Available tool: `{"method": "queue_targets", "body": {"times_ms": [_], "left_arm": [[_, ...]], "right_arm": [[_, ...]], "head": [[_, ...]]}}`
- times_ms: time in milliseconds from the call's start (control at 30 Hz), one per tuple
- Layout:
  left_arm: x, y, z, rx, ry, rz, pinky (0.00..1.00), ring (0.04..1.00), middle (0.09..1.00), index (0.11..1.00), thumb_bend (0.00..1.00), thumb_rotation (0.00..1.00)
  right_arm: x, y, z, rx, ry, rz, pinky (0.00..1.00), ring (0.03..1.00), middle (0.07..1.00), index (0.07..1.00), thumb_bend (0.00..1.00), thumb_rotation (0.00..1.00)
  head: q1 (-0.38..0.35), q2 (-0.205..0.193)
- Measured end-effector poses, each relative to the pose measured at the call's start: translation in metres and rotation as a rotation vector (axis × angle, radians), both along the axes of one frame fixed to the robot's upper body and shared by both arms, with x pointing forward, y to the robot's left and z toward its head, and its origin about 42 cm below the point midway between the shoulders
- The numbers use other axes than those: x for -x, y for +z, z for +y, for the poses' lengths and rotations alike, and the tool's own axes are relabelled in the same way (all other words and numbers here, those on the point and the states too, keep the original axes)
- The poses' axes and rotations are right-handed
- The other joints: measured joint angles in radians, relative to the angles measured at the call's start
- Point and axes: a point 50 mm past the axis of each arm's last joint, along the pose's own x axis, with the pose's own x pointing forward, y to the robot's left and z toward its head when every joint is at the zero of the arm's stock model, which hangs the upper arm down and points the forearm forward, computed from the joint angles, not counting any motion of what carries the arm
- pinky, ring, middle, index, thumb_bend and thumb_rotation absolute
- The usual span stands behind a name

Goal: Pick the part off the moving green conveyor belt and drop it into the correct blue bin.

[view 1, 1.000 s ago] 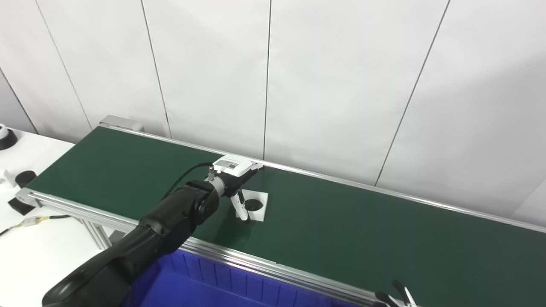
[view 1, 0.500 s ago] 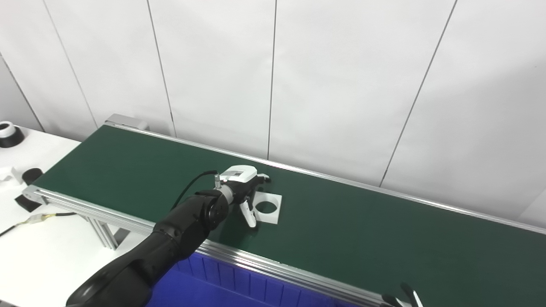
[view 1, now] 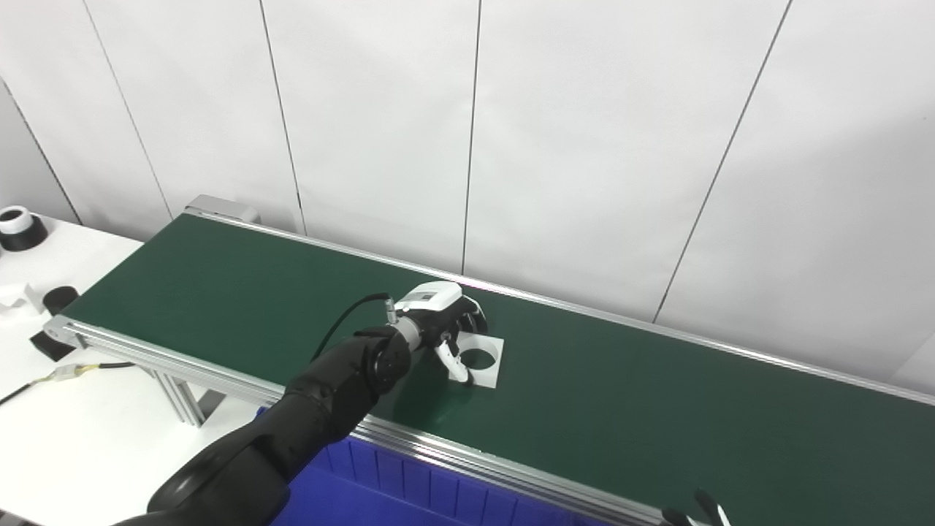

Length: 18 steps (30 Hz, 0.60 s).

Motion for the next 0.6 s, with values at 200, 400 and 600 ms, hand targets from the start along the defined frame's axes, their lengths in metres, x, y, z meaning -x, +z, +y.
{"method": "queue_targets", "body": {"times_ms": [200, 400, 600], "left_arm": [[0.001, 0.001, -0.006, 0.007, -0.033, 0.009, 0.42, 0.48, 0.473, 0.498, 0.52, 0.0], [0.006, 0.002, -0.007, 0.023, -0.064, -0.005, 0.46, 0.518, 0.497, 0.491, 0.52, 0.0], [0.015, 0.011, 0.008, 0.115, -0.036, -0.081, 0.41, 0.47, 0.455, 0.509, 0.52, 0.0]], "right_arm": [[-0.002, 0.0, 0.0, 0.001, -0.007, -0.003, 0.71, 0.831, 0.856, 0.979, 0.84, 0.08], [-0.007, 0.001, 0.001, 0.016, -0.006, -0.015, 0.71, 0.827, 0.856, 0.975, 0.83, 0.07], [-0.011, 0.002, 0.002, 0.036, -0.001, -0.024, 0.69, 0.809, 0.843, 0.963, 0.85, 0.07]], "head": [[-0.009, -0.005], [-0.05, -0.005], [-0.117, 0.009]]}}
